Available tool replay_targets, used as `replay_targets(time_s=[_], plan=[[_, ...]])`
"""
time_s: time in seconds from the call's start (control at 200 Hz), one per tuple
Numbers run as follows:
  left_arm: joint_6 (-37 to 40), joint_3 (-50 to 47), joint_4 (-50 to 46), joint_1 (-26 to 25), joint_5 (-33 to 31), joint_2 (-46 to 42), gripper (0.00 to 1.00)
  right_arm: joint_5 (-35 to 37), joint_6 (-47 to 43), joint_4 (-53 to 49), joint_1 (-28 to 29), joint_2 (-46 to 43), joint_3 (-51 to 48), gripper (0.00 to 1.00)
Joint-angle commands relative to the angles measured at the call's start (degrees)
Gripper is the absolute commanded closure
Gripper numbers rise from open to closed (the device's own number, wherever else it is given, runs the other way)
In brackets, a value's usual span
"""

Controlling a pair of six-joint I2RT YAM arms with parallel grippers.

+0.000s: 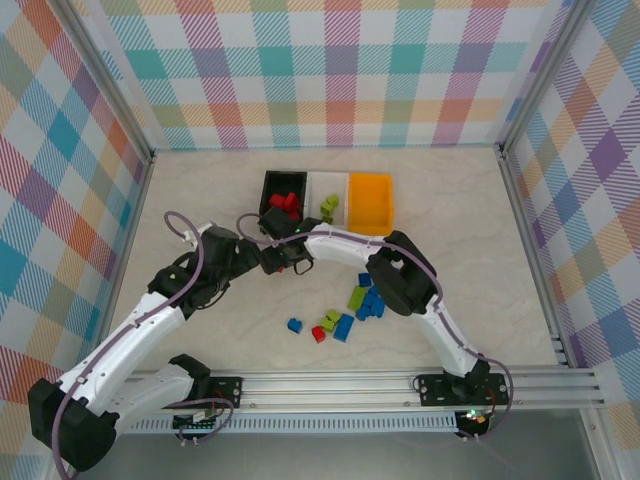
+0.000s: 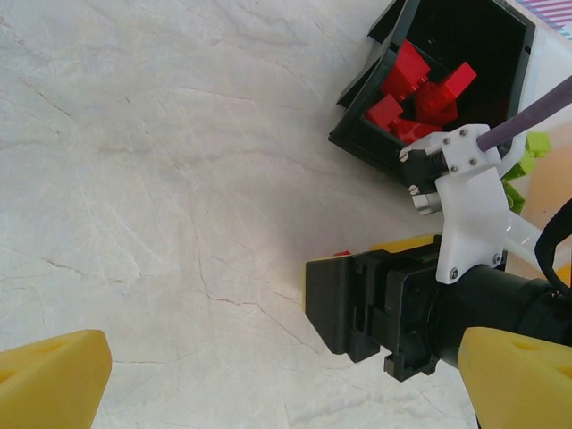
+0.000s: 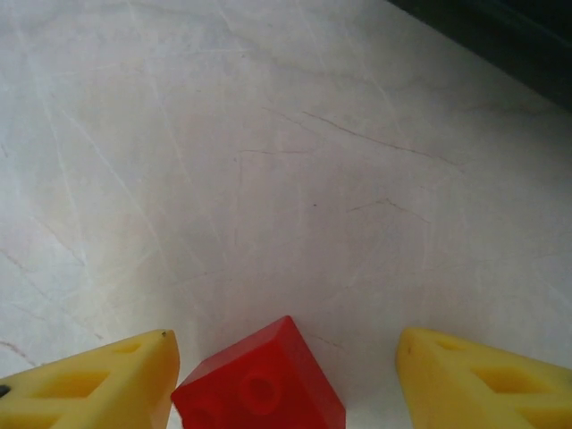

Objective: Sort the legos into containers by color

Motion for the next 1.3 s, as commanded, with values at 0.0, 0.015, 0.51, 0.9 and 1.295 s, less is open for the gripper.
replay_targets(time_s=[0.0,0.015,0.51,0.9,1.295], plan=[[-0.3,-0.7,-0.2,-0.2,0.2,0.4,0.00,1.5,-2.2,-3.0,1.3,2.0,1.2,0.36],[-0.3,-0.7,-0.2,-0.1,0.2,0.4,0.00,1.6,-2.4,-3.1,1.3,2.1,1.2,0.36],[0.1,-0.3,-2.1,0.3,-1.2,0.3,0.00,5.5,-5.4,-0.9,2.8,-0.3,-1.4,0.64],[-1.9,-3.0,-4.3,0.3,-3.1,-6.5,0.00,3.5,-5.3,3.8,-1.5,-10.0,1.5,0.67],[-0.1,-4.5,-2.4,0.3,4.5,-5.9,0.00,-3.3,-3.0,-1.6,-9.6,9.7,33.2,0.63]])
